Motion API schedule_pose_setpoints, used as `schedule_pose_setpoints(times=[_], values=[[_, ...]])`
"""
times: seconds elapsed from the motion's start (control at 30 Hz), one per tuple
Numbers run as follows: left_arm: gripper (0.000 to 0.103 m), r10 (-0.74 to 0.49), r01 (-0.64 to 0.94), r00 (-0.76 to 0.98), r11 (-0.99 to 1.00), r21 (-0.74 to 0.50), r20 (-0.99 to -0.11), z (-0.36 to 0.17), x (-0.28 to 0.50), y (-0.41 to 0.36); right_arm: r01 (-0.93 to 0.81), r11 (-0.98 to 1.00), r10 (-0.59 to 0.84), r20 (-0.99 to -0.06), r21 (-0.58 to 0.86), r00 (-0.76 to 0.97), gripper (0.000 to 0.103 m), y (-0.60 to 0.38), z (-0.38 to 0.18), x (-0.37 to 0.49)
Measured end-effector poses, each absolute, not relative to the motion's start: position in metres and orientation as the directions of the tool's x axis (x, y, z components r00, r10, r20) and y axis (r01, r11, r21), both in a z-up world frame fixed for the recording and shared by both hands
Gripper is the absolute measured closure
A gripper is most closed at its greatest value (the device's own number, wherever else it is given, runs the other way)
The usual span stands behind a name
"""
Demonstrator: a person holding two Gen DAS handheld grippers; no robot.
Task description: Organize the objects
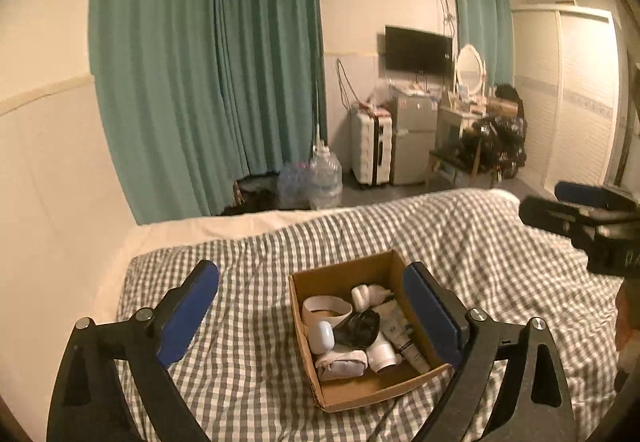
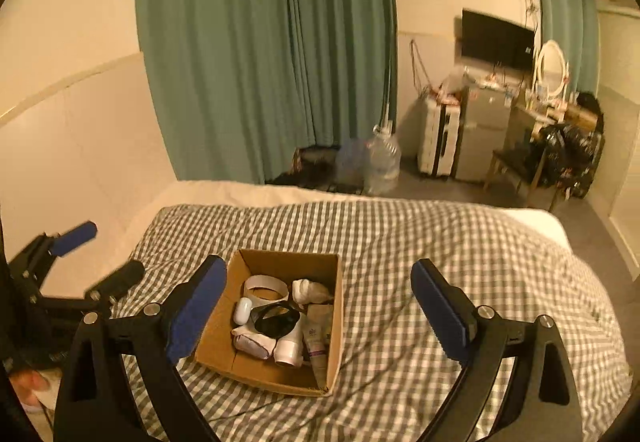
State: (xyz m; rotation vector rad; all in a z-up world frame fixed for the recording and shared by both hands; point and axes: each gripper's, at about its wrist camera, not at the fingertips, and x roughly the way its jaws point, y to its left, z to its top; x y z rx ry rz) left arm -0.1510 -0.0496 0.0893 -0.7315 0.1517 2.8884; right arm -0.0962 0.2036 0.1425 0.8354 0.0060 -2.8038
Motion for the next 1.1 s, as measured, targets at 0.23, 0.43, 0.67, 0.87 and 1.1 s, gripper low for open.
schedule_pose_setpoints(times=[0.23,0.43,0.67,0.87,1.1], values=[[0.002,0.103,-0.14,-0.897,-0.989,0.053,-0.431,0.082,-0.111,-0.052,0.196,-0.98,-0.181,-0.466,0.017,-0.866,0.002,0.21,0.134,-0.044],[0.002,0.082,-0.093,-0.896,-0.996,0.002,-0.437,0.036,-0.09,-0.062,0.201,-0.978,-0.197,-0.502,0.047,-0.842,0.002,0.213,0.079,-0.026],[0.002,0.044,-0.056,-0.876,-0.998,0.01,-0.48,-0.006,-0.087,-0.062,0.153,-0.988,-0.133,-0.489,0.0,-0.862,0.002,0.214,0.023,-0.012],[0.001,0.022,-0.04,-0.894,-0.999,0.032,-0.448,-0.021,-0.077,-0.058,0.134,-0.99,-0.102,-0.473,-0.034,-0.875,0.002,0.214,-0.001,-0.012],[0.001,0.006,-0.035,-0.896,-0.998,0.058,-0.444,-0.029,-0.076,-0.055,0.145,-0.989,-0.119,-0.474,-0.02,-0.872,0.002,0.216,-0.003,-0.012]])
